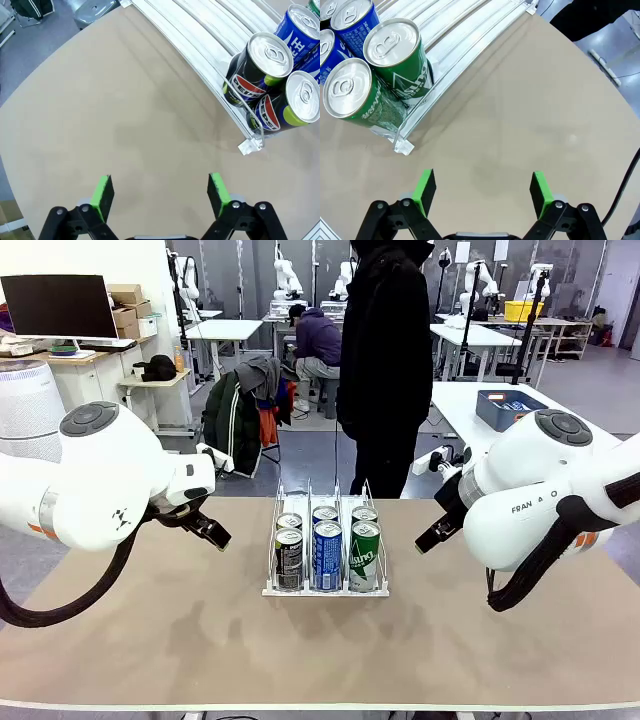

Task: Fill the beverage cans into the dispenser.
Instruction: Pick up the Sprite handed by the human.

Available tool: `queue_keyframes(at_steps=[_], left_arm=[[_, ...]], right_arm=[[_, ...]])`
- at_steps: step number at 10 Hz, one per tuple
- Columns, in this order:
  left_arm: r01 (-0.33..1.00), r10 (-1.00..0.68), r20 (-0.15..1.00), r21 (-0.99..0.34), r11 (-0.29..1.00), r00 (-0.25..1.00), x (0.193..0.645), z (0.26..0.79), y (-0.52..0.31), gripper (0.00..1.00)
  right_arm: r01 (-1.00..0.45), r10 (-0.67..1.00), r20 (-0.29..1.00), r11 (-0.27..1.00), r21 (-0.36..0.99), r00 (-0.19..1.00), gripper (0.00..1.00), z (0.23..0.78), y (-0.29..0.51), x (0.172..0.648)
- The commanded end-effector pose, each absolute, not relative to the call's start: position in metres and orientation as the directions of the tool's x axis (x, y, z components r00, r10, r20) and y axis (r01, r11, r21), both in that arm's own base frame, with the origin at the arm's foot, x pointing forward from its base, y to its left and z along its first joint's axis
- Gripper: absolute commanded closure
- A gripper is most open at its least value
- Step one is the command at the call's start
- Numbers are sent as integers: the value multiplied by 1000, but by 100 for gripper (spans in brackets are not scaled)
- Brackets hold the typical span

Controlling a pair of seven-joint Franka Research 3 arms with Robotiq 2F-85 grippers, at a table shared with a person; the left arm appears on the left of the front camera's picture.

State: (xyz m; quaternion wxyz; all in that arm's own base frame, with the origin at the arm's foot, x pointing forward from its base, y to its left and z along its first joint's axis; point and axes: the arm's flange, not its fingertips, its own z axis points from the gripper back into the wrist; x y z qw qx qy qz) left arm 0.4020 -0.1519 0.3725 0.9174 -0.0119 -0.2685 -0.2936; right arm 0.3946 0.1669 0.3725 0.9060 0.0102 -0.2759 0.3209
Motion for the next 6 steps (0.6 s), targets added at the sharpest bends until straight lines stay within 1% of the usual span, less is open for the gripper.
queue_keyframes(at_steps=[1, 6], left_arm=[[545, -532, 500, 136, 827, 683, 402, 372, -152, 0], [545, -532, 500, 136, 827, 683, 402, 372, -152, 0]], right_arm=[[-587, 576, 507, 794, -159, 642, 0, 372, 167, 395], [-587, 576, 507, 794, -159, 642, 0, 372, 167, 395]])
